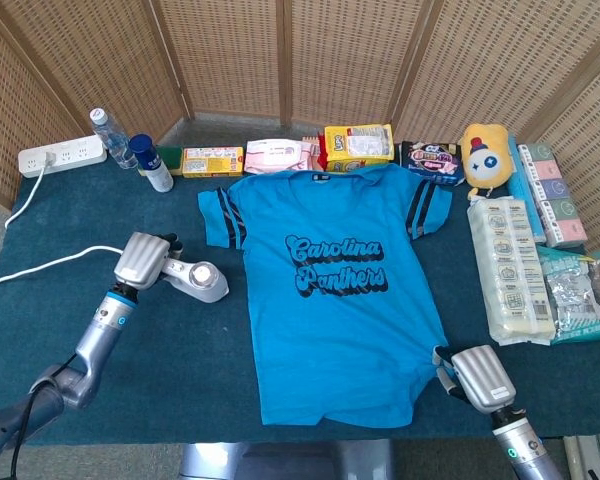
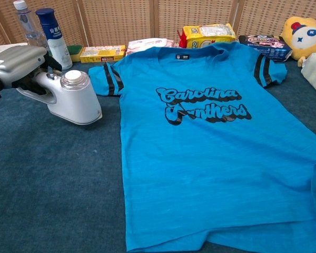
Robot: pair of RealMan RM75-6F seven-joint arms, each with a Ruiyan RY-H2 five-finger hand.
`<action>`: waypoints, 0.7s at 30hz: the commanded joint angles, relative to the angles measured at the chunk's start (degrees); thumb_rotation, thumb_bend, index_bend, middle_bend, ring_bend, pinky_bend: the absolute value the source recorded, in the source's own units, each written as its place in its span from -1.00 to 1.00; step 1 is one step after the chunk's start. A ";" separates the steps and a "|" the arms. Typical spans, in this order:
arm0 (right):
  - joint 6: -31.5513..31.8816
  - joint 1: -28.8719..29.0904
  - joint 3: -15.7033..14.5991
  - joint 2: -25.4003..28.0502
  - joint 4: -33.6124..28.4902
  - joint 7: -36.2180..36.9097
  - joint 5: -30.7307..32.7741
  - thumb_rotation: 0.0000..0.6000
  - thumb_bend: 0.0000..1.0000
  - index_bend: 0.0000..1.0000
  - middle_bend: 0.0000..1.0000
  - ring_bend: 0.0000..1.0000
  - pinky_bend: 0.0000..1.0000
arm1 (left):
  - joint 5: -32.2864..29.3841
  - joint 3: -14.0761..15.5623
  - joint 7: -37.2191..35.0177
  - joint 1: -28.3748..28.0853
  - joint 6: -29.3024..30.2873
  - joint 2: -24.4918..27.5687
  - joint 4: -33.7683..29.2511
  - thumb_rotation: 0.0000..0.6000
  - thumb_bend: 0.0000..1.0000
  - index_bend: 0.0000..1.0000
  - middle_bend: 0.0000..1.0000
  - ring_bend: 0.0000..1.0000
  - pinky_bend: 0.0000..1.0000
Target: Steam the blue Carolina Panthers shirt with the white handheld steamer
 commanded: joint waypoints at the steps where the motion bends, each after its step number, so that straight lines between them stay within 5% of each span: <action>1: -0.15 0.07 0.02 0.09 -0.26 -0.23 0.07 1.00 0.21 0.40 0.38 0.46 0.64 | -0.69 -0.39 -1.06 -0.12 -1.56 -1.77 3.38 1.00 -0.06 0.53 0.60 0.41 0.52; 13: -1.66 0.27 0.13 1.32 -3.11 -1.71 1.47 1.00 0.15 0.33 0.34 0.39 0.52 | -1.66 -1.31 -2.26 -1.52 -5.35 -6.10 9.76 1.00 -0.15 0.53 0.60 0.41 0.52; 21: -3.52 0.26 0.18 3.32 -6.69 -2.38 3.58 1.00 0.04 -0.04 0.13 0.18 0.22 | -1.89 -1.55 -1.02 -1.35 -5.74 -4.76 6.49 1.00 -0.39 0.40 0.43 0.21 0.34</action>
